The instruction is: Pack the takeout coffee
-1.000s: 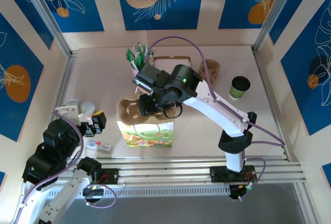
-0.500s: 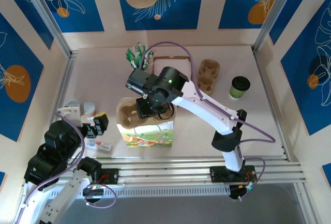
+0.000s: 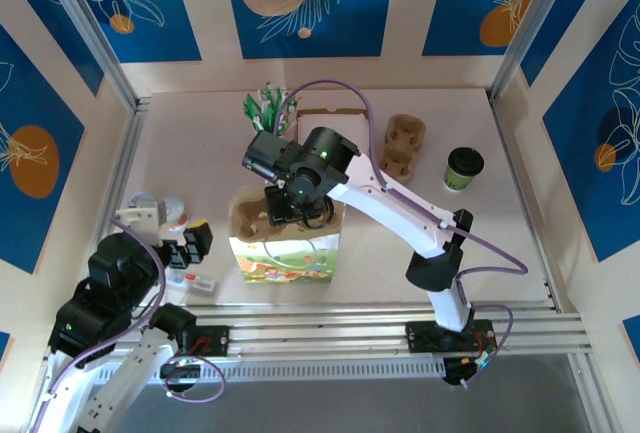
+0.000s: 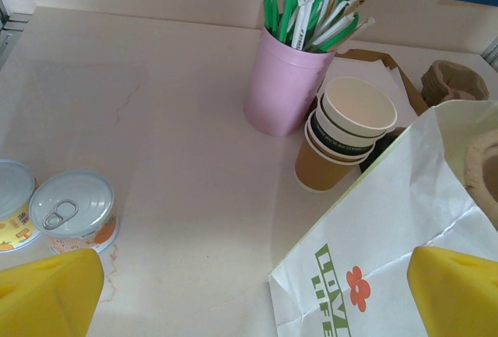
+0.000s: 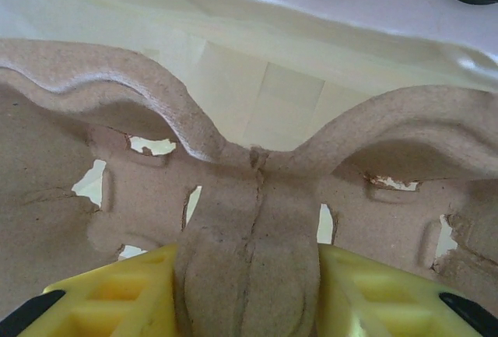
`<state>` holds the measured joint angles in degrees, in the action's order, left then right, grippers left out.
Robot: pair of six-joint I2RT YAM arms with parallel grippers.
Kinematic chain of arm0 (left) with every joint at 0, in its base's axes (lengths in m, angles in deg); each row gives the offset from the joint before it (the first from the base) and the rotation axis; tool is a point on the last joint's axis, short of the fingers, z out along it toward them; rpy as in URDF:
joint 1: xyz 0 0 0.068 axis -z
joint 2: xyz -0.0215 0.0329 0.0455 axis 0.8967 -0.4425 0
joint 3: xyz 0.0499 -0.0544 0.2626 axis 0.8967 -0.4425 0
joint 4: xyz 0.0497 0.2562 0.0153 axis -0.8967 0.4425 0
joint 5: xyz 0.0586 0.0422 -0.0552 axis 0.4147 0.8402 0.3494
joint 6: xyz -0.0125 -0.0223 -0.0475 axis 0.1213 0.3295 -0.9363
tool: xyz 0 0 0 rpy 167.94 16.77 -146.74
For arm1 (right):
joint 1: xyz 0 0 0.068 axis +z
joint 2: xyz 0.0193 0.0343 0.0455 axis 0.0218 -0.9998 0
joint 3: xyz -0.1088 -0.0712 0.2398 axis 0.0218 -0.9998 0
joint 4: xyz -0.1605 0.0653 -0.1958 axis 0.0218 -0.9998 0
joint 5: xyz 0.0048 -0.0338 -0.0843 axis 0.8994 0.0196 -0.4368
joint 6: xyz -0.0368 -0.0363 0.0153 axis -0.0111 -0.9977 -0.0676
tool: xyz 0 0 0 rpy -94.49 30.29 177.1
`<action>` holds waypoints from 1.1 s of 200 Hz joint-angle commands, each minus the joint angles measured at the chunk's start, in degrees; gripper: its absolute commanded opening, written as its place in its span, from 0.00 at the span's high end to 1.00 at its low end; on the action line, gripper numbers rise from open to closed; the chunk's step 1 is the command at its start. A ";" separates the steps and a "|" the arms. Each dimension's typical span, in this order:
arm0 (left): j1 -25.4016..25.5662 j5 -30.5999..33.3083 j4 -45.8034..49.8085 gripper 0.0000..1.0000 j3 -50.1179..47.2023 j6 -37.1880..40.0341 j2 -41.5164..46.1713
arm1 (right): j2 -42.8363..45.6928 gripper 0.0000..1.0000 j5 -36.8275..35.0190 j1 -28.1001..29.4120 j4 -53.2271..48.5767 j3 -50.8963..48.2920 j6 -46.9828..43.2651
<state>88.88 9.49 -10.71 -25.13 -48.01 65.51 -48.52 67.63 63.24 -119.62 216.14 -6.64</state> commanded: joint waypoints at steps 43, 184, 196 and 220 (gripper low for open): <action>0.43 -1.86 -1.78 0.00 -0.61 1.17 1.00 | -1.53 0.57 -2.41 0.66 -1.38 -2.41 5.42; 0.45 -4.01 -2.27 0.00 -0.96 1.60 -0.31 | -1.49 0.57 -6.05 1.78 2.17 -4.56 10.04; 0.43 -4.15 -2.31 0.00 -0.96 1.56 -0.39 | -1.41 0.57 -6.95 1.69 1.65 -4.57 10.59; 0.43 -4.32 -2.25 0.00 -1.05 1.68 -0.47 | -1.24 0.57 -9.60 2.15 1.03 -4.05 11.30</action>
<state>88.88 6.39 -10.89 -25.66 -47.92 65.58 -50.23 61.53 64.90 -117.39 211.88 2.50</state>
